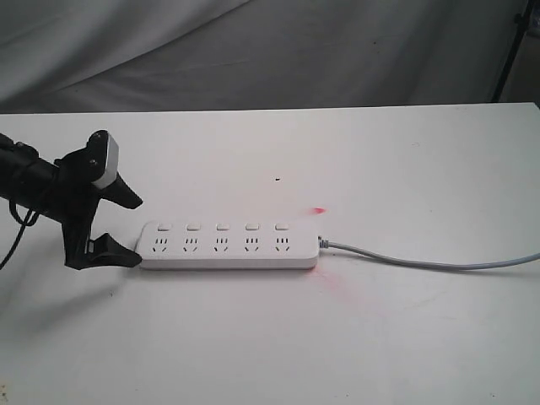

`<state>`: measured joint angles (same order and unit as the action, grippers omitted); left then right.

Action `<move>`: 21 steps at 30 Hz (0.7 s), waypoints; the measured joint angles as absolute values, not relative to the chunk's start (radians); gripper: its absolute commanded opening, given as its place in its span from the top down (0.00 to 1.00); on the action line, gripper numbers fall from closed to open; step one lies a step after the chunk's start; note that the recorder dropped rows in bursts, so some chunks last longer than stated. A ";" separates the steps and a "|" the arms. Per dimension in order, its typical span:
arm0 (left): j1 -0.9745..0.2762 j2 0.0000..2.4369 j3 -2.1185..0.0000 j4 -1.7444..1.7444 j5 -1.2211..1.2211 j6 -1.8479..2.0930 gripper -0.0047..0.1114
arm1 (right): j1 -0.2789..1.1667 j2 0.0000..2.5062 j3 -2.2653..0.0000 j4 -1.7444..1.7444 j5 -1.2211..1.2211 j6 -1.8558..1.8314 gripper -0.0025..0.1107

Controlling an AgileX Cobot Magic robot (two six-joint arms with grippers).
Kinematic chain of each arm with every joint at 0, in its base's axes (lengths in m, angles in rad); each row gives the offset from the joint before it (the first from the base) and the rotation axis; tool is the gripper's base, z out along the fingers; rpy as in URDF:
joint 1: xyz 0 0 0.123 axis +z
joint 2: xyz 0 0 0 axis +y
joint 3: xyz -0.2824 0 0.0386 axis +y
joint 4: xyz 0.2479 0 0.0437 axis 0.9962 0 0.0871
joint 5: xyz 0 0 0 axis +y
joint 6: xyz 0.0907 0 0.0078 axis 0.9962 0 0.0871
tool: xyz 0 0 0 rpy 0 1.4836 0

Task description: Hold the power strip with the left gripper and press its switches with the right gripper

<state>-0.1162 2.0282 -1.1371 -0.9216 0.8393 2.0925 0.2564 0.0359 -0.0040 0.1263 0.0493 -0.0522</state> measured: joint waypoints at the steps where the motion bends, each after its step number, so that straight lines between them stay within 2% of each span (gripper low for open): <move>1: -0.118 2.036 -1.139 -0.922 0.839 2.092 0.16 | 0.256 0.036 -0.004 0.126 0.049 -0.052 0.98; 7: -0.173 2.059 -1.143 -0.900 0.819 2.092 0.16 | 0.256 0.036 -0.004 0.126 0.049 -0.052 0.98; 18: -0.174 2.093 -1.154 -0.892 0.815 2.092 0.16 | 0.256 0.036 -0.004 0.128 0.049 -0.052 0.98; 21: -0.174 2.093 -1.154 -0.892 0.815 2.092 0.20 | 0.256 0.036 -0.004 0.128 0.049 -0.052 0.98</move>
<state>-0.1741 2.0933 -1.1543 -0.8917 0.8148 2.0925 0.2564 0.0359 -0.0040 0.1282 0.0493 -0.0522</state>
